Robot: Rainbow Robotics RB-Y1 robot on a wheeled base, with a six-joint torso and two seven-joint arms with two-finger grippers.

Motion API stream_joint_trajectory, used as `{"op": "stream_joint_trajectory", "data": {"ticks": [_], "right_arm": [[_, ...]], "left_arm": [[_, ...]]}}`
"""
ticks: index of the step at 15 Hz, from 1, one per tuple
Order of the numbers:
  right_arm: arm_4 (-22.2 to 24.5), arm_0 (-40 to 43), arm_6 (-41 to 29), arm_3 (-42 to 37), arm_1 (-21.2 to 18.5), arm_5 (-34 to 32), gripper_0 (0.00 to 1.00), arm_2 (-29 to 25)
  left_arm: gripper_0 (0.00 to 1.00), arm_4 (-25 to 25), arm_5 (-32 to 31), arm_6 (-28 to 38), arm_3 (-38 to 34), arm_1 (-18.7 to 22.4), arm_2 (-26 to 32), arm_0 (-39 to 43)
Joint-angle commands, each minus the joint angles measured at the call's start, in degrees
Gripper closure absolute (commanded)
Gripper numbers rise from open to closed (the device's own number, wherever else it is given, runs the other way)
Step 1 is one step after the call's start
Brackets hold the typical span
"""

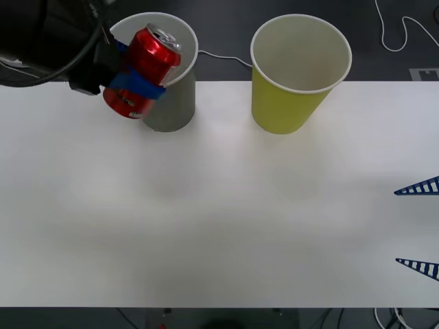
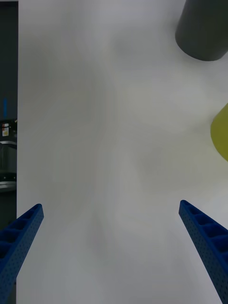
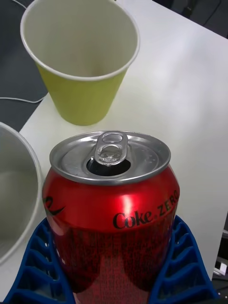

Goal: Put the can into the green bin and the plastic bottle into the gray bin

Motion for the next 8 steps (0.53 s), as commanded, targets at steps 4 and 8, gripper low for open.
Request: {"op": "stream_joint_trajectory", "data": {"ticks": [4, 8], "right_arm": [[0.0, 0.0, 0.0, 0.0, 0.0, 0.0, 0.0, 0.0], [0.0, 0.0, 0.0, 0.0, 0.0, 0.0, 0.0, 0.0]], "left_arm": [[1.0, -6.82, -5.45, -0.09, 13.6, -11.11, -8.07, -17.67], [1.0, -8.41, -5.45, 0.09, 24.59, -18.32, -13.61, -27.07]]}}
